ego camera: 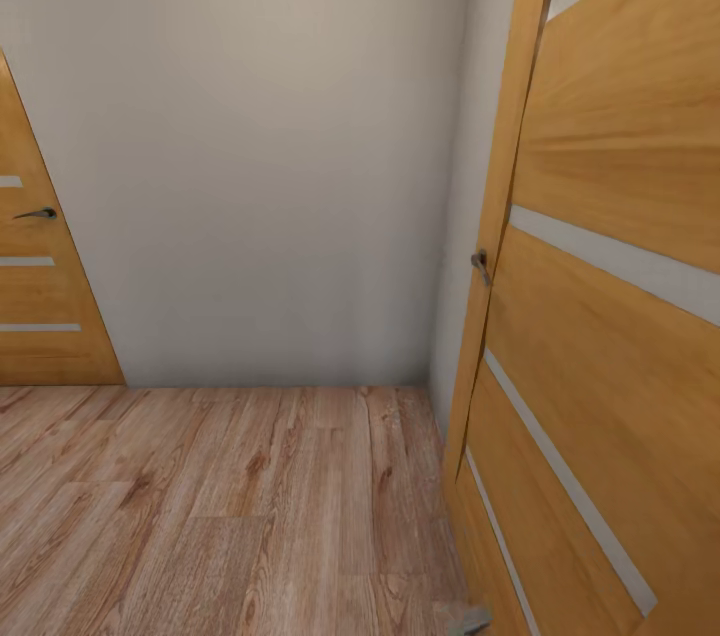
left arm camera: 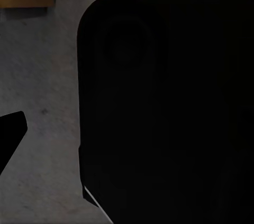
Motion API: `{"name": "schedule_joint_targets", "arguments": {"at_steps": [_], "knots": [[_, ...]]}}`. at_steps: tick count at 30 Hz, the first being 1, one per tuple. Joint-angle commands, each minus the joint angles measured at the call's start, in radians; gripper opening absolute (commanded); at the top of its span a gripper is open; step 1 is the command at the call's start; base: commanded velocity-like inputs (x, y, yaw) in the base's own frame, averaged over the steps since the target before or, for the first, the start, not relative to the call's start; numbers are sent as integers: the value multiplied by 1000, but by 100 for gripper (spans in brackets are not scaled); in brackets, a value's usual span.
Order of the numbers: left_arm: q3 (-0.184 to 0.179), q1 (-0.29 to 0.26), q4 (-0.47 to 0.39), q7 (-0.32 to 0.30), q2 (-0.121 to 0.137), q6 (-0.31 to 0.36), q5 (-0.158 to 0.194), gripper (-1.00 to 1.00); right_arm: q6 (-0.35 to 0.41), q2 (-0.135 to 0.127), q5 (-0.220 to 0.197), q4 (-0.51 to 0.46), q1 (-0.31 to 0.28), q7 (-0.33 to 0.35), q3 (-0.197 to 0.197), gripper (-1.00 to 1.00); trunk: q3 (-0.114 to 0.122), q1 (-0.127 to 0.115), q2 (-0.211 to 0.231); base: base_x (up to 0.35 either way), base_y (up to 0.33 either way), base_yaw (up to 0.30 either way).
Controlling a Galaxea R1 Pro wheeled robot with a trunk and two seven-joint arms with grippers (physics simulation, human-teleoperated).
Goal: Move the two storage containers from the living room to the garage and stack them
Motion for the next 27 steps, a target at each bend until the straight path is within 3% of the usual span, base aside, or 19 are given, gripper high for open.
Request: {"name": "schedule_joint_targets", "arguments": {"at_steps": [1,5,16,27], "knots": [[1,0,0,0,0,-2,2,100,-10,-5,-8,4,13,0,10,100,-1,0,-1,0,0,0],[0,0,0,0,0,-2,2,100,-31,-26,-3,4,84,2,10,100,-1,0,-1,0,0,0],[1,0,0,0,-1,-2,2,100,-67,-30,55,4,204,2,10,100,-1,0,-1,0,0,0],[0,0,0,0,-1,-1,2,100,-85,-63,55,4,248,2,10,100,-1,0,-1,0,0,0]]}}
